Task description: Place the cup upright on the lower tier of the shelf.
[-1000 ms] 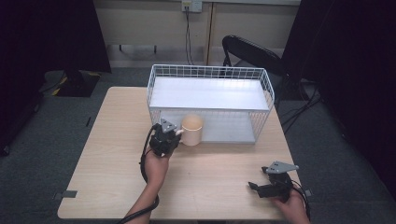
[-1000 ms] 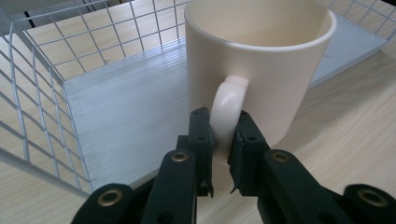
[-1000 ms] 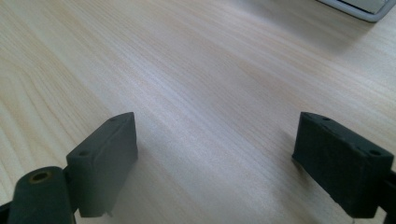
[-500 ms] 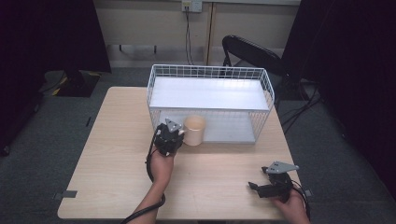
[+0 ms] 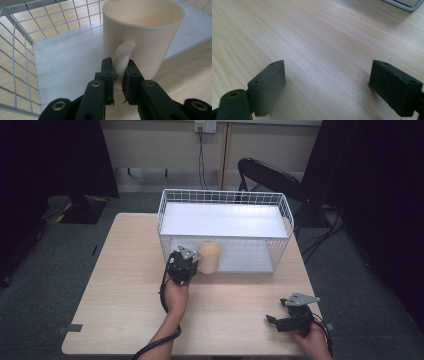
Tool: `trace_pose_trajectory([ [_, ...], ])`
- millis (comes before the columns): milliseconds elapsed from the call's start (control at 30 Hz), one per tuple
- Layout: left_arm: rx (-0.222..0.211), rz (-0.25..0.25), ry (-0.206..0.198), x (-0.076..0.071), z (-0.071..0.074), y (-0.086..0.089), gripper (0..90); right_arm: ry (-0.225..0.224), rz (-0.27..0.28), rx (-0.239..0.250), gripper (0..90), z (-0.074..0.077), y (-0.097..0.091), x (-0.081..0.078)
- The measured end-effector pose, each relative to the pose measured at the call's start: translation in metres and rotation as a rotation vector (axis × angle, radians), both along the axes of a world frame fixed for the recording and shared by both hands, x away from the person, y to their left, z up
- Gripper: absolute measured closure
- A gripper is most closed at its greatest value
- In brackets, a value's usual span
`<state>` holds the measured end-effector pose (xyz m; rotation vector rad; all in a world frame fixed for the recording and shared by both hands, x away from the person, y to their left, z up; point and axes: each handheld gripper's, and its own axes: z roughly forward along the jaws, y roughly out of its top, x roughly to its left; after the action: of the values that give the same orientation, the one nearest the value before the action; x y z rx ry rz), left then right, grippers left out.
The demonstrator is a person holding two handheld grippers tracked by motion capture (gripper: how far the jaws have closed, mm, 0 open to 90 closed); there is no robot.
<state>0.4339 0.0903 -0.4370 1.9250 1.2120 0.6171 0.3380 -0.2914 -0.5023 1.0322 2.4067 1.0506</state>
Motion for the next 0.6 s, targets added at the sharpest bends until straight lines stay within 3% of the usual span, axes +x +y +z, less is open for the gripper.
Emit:
trace_pose_trajectory([
  [233, 0.019, 0.006, 0.007, 0.0027, -0.0006, -0.0010, 80.9, 0.000, 0.000, 0.000, 13.0, 0.0000, 0.0000, 0.0000],
  [600, -0.012, 0.037, 0.008, 0.0083, -0.0034, -0.0042, 80.9, 0.000, 0.001, -0.001, 13.0, 0.0000, -0.0001, -0.0001],
])
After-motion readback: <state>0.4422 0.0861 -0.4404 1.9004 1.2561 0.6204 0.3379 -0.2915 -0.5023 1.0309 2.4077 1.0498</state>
